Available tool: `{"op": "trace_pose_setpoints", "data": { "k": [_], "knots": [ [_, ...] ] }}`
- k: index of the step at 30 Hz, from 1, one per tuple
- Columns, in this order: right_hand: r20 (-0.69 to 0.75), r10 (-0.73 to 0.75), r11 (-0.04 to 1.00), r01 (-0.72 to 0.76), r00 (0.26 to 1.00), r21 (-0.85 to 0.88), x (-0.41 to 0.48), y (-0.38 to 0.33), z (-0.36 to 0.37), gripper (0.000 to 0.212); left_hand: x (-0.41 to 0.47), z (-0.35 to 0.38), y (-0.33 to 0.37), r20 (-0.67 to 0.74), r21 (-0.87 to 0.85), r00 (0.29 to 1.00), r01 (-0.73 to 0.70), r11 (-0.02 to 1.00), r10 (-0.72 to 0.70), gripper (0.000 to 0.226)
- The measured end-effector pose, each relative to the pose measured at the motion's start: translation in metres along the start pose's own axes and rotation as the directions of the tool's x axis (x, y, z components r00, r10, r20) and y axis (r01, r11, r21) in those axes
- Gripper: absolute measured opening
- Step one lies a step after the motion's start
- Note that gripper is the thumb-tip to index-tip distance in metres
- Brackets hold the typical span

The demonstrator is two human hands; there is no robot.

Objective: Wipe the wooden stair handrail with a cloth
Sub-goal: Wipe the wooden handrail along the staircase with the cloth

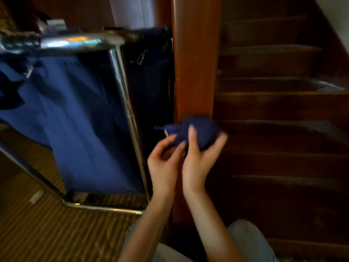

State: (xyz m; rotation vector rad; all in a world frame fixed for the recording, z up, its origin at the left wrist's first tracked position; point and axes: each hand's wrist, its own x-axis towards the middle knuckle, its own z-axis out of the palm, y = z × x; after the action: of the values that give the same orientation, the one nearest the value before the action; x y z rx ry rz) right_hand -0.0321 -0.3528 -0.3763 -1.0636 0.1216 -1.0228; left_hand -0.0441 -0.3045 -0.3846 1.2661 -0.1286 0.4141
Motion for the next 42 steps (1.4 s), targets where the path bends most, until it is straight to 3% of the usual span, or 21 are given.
{"op": "trace_pose_setpoints", "data": {
  "k": [3,5,6,9,12,14,18,22,27,30,33,36,38,39,41,42],
  "knots": [
    [0.017,-0.373,0.919,0.372,0.928,-0.128,0.066,-0.049,0.03,0.04,0.031,0.032,0.053,0.178,0.095,0.937,-0.321,0.942,0.301,0.028],
    [0.055,-0.561,0.784,0.551,0.826,-0.287,0.076,-0.041,0.023,0.039,0.034,0.036,0.054,0.205,0.226,0.895,-0.436,0.871,0.395,0.03],
    [0.149,-0.61,0.703,0.618,0.778,-0.351,0.065,-0.022,0.009,0.04,0.031,0.029,0.042,0.186,0.262,0.888,-0.457,0.85,0.42,0.032],
    [0.524,-0.505,0.488,0.728,0.685,-0.482,0.008,0.06,-0.054,0.047,0.017,-0.008,-0.01,0.001,0.24,0.958,-0.278,0.93,0.286,0.033],
    [0.704,-0.45,0.257,0.834,0.55,-0.487,-0.023,0.112,-0.089,0.047,0.021,-0.023,-0.041,-0.07,0.213,0.997,0.003,0.977,0.012,0.035],
    [0.68,-0.509,0.26,0.847,0.528,-0.464,-0.015,0.103,-0.073,0.042,0.03,-0.018,-0.035,-0.008,0.138,1.0,0.024,0.99,-0.023,0.034],
    [0.469,-0.777,0.262,0.892,0.421,-0.367,0.057,0.024,0.014,0.035,0.059,0.004,0.008,0.137,-0.016,0.983,-0.123,0.992,0.124,0.032],
    [0.177,-0.85,0.411,0.835,0.496,-0.366,0.122,-0.056,0.071,0.047,0.083,0.037,0.075,0.218,-0.227,0.945,-0.192,0.955,0.242,0.041],
    [0.462,-0.754,0.316,0.874,0.467,-0.369,0.074,-0.004,0.016,0.047,0.1,0.056,0.109,0.256,-0.285,0.927,-0.198,0.938,0.273,0.049],
    [0.413,-0.738,0.433,0.844,0.533,-0.315,0.1,-0.031,0.047,0.047,0.104,0.067,0.119,0.247,-0.301,0.925,-0.209,0.93,0.288,0.057],
    [0.293,-0.82,0.435,0.869,0.491,-0.238,0.15,-0.12,0.114,0.05,0.108,0.078,0.131,0.183,-0.309,0.93,-0.253,0.917,0.318,0.065],
    [0.214,-0.83,0.485,0.856,0.515,-0.179,0.185,-0.186,0.156,0.046,0.107,0.085,0.129,0.123,-0.28,0.935,-0.288,0.916,0.332,0.051],
    [0.206,-0.774,0.601,0.798,0.598,-0.057,0.19,-0.192,0.155,0.041,0.103,0.087,0.119,0.08,-0.191,0.934,-0.328,0.925,0.348,0.047],
    [0.205,-0.692,0.711,0.703,0.692,0.025,0.191,-0.185,0.15,0.041,0.099,0.087,0.114,0.073,-0.147,0.932,-0.341,0.928,0.354,0.047],
    [0.208,-0.44,0.896,0.412,0.873,0.166,0.195,-0.164,0.134,0.043,0.094,0.088,0.103,0.066,-0.113,0.924,-0.368,0.923,0.376,0.044],
    [0.225,-0.315,0.939,0.269,0.922,0.214,0.195,-0.155,0.126,0.042,0.093,0.088,0.099,0.055,-0.117,0.92,-0.381,0.917,0.389,0.043]
  ]
}}
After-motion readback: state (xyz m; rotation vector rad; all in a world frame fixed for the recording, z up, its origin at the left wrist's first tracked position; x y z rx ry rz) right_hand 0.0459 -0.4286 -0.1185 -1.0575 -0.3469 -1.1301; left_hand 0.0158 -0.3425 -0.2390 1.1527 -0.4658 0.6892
